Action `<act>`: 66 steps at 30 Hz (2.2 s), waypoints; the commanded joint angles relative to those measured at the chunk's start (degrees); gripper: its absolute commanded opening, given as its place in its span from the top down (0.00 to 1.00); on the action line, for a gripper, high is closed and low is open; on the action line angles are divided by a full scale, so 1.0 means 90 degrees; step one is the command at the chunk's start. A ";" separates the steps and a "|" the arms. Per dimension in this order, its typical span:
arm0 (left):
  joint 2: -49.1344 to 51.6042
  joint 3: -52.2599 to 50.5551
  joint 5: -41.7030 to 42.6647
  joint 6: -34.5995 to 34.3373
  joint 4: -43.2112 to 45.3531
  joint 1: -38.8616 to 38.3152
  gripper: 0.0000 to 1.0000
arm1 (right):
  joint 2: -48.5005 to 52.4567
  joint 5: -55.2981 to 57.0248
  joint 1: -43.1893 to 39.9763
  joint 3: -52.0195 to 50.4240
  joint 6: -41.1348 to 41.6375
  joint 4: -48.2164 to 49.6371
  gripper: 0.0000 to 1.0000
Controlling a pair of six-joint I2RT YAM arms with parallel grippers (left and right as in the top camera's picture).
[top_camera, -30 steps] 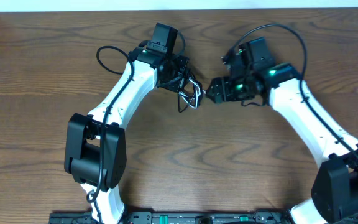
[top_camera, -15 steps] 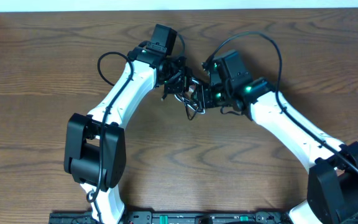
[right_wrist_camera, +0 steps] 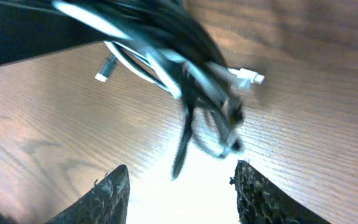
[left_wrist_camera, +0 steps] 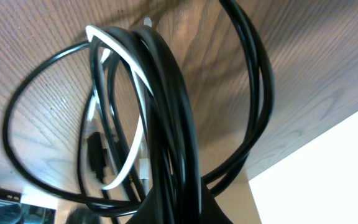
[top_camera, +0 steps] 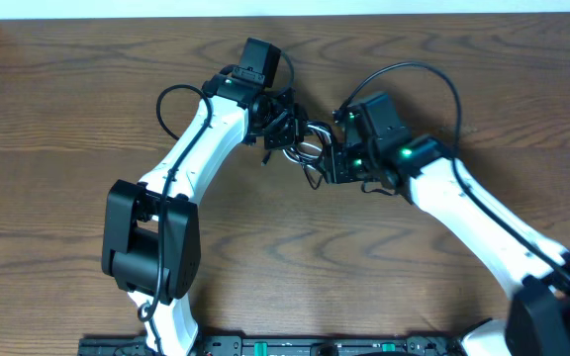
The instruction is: Untangle cables
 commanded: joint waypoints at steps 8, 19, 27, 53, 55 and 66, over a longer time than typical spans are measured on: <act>-0.0044 0.0080 -0.0044 -0.0316 -0.0002 0.0027 0.93 | 0.0039 0.0454 0.0121 -0.0007 -0.0505 0.0350 0.47; -0.0044 0.0080 0.0272 -0.0291 -0.0005 0.0027 0.93 | 0.0588 0.0347 0.0134 -0.0007 -0.0806 0.1073 0.47; -0.0044 0.0080 0.0369 -0.0289 -0.0005 0.0027 0.92 | 0.0984 0.0483 0.0131 -0.0012 -0.1064 0.1277 0.48; -0.0044 0.0080 -0.2120 0.1013 -0.0350 0.0029 0.93 | -0.0648 -0.1462 -0.0838 -0.0012 -0.0981 0.0743 0.99; -0.0044 0.0080 -0.2732 0.1445 -0.0469 0.0029 0.92 | -0.1195 -0.2225 -0.1069 -0.0012 -0.0908 0.0916 0.99; -0.0041 0.0080 -0.3060 0.4279 -0.0639 0.0102 0.93 | -0.3033 -0.1695 -0.2589 -0.0012 0.0714 0.0478 0.99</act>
